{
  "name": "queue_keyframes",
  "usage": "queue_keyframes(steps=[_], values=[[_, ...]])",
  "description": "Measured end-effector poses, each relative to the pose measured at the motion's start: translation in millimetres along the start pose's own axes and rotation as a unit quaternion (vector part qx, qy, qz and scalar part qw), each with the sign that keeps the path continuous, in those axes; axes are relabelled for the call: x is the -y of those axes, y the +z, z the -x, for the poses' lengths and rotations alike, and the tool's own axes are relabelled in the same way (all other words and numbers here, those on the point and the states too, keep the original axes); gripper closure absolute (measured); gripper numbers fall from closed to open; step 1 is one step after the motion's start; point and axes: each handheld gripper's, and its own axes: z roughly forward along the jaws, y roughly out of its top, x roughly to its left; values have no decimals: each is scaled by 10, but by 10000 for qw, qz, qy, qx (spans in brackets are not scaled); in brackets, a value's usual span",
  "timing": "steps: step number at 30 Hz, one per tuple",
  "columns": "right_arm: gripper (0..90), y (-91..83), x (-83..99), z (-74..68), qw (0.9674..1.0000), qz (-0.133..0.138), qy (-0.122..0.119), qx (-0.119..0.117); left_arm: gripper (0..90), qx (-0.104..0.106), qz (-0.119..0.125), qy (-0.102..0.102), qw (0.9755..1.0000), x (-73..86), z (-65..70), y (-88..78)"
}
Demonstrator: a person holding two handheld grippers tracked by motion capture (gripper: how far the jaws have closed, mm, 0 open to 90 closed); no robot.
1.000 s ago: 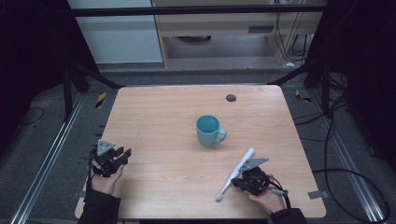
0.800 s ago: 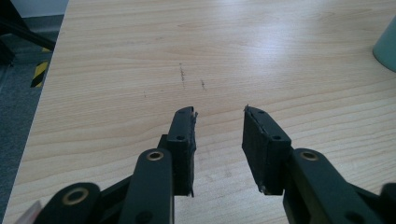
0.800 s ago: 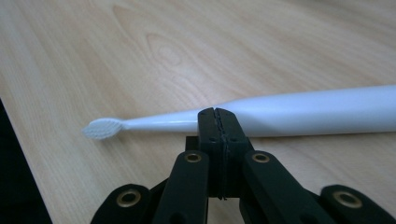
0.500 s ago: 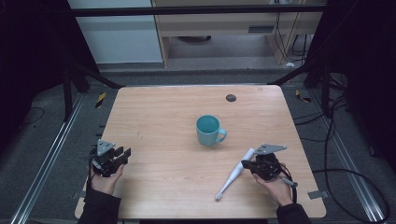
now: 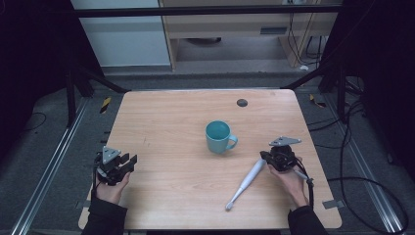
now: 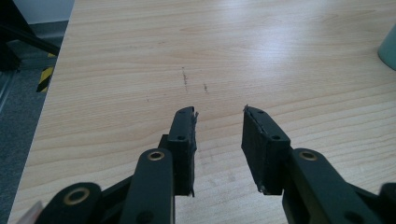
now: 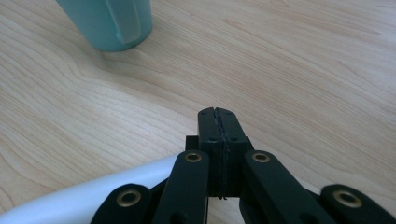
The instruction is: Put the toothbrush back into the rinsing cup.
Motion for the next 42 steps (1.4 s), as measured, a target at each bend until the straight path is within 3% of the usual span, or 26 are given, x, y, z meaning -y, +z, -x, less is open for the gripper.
queue_keyframes(steps=[7,21,30,42], values=[[900,50,-8,42,9999,79,98,-41,643,9,-28,39,10000,4,7,18],[900,123,30,57,9997,-218,8,85,644,10,-16,32,10000,7,-1,15],[900,63,74,35,9989,-437,5,148,643,5,-4,4,10000,9,-9,5],[900,-40,163,62,9982,-515,-15,292,643,18,-4,-3,10000,11,-7,4]])
